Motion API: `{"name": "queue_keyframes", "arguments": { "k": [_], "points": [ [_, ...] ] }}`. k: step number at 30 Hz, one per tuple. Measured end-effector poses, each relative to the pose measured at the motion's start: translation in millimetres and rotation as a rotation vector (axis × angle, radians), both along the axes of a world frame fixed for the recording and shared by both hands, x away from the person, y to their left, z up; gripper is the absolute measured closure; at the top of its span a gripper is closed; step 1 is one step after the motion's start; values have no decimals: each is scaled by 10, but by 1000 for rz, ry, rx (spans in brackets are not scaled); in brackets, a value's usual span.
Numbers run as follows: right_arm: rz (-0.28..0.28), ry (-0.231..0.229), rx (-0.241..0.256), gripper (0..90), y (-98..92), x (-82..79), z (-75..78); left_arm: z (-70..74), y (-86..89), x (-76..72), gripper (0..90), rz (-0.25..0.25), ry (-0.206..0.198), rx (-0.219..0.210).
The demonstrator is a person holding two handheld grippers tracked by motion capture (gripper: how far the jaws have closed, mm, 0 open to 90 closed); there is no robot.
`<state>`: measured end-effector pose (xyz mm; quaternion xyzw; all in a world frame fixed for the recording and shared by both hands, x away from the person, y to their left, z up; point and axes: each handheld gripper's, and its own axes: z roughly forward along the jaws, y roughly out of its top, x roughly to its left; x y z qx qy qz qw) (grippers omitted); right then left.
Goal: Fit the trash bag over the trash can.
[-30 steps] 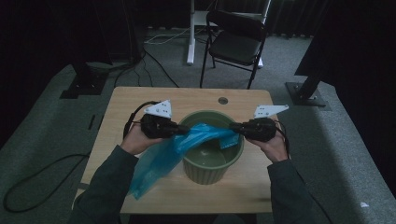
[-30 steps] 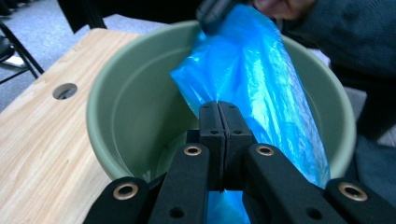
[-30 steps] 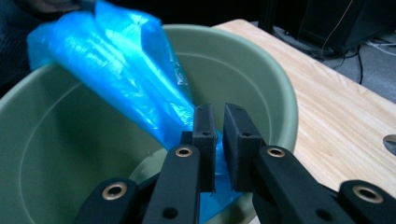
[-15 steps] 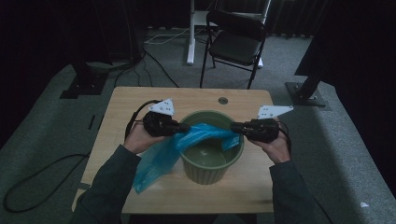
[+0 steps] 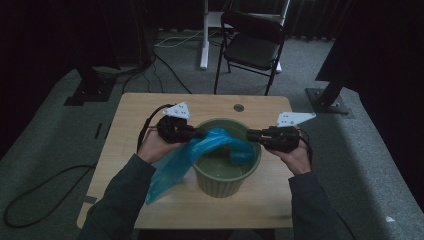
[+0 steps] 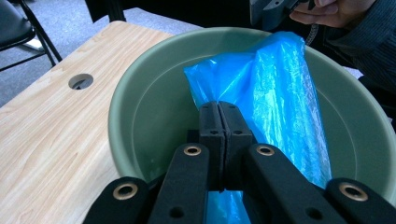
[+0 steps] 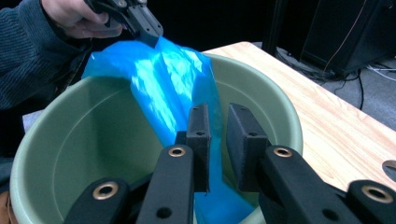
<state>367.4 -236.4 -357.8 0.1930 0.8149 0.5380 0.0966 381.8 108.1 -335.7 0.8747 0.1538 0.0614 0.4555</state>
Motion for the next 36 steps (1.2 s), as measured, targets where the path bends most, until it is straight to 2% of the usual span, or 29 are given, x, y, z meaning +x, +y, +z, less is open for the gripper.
{"name": "queue_keyframes", "arguments": {
  "k": [5,12,15,18,22,23,25,26,28,31,36],
  "points": [
    [5,4,19,745,-4,0,-14,40,-153,14,886,-19,-12,22],
    [29,4,37,699,4,-11,-13,30,-346,67,886,-21,-6,37],
    [45,5,59,673,-11,-22,0,28,-405,87,886,-14,-8,48],
    [65,5,69,648,-9,-28,2,35,-449,102,886,-8,-3,40],
    [97,18,47,623,44,-28,-27,49,-508,108,886,-6,-1,23],
    [96,19,40,637,55,-25,-35,49,-514,109,885,-8,-1,22],
    [85,14,30,738,67,-22,-44,45,-520,107,877,-10,2,22],
    [80,10,29,791,66,-20,-47,46,-511,106,850,-6,1,18],
    [63,3,25,834,59,-20,-50,61,-475,98,765,2,-7,14],
    [40,-5,18,854,35,-18,-60,115,-371,62,699,24,-33,17],
    [14,-8,32,861,-15,-10,-78,177,-184,-21,645,30,-40,14]
  ]
}}
